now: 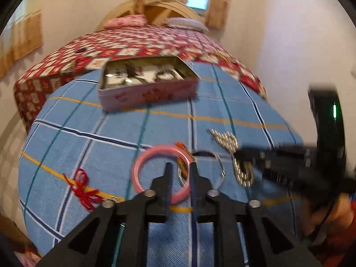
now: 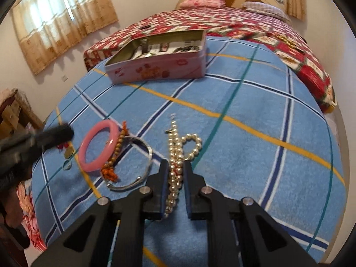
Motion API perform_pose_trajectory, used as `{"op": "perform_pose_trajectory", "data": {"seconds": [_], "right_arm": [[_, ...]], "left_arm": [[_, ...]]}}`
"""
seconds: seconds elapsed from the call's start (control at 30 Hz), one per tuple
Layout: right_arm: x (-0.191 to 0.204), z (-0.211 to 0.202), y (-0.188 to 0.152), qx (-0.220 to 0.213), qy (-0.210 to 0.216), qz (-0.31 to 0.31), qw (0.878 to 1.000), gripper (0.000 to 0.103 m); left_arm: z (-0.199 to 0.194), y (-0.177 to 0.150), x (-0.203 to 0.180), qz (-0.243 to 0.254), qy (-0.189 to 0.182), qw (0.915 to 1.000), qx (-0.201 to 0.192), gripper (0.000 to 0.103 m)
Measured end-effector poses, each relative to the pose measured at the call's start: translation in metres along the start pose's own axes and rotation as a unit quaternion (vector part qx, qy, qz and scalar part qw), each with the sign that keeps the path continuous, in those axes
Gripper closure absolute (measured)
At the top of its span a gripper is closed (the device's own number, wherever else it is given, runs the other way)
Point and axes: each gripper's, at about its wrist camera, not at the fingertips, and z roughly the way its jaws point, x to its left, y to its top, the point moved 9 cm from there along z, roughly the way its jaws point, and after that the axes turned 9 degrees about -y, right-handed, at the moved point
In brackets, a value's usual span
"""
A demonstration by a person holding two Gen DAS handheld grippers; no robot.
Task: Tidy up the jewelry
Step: 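Lift the pink bangle with the left tool while the right tool carries the pearls toward the tin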
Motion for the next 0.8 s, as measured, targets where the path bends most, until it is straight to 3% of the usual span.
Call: {"op": "perform_pose_trajectory", "data": {"seconds": [0.07,0.1,0.3,0.37,0.43,0.57,0.67,0.73,0.8], "right_arm": [[-0.001,-0.004,0.002,-0.002,0.009,0.007,1.0,0.088],[-0.002,-0.007,0.003,-0.006,0.012,0.01,1.0,0.092],[-0.003,-0.015,0.011,-0.019,0.018,0.017,1.0,0.092],[-0.003,-0.013,0.01,-0.014,0.024,0.017,0.999,0.092],[-0.003,-0.011,0.008,-0.007,0.025,0.022,0.999,0.091],[-0.007,-0.007,0.006,0.001,0.02,0.032,0.999,0.085],[-0.009,-0.007,0.006,0.001,0.016,0.033,0.999,0.085],[-0.01,-0.008,0.006,-0.001,0.014,0.034,0.999,0.08],[-0.01,-0.01,0.007,-0.006,0.009,0.031,0.999,0.063]], "left_arm": [[0.005,-0.008,-0.006,0.018,-0.002,0.9997,0.017,0.056],[0.008,-0.011,-0.008,0.026,-0.002,0.9994,0.024,0.051],[0.019,-0.019,0.008,0.0,0.019,0.9991,0.039,0.048],[0.023,-0.022,0.01,0.004,0.023,0.9986,0.047,0.069],[0.024,-0.022,0.006,0.001,0.002,0.999,0.045,0.079],[0.023,-0.021,-0.001,0.018,-0.001,0.9988,0.046,0.089],[0.019,-0.016,0.004,0.0,-0.007,0.9996,0.026,0.093],[0.01,-0.01,0.007,-0.01,-0.014,0.9998,0.01,0.093],[-0.002,-0.002,0.009,-0.009,-0.014,0.9998,-0.01,0.093]]}}
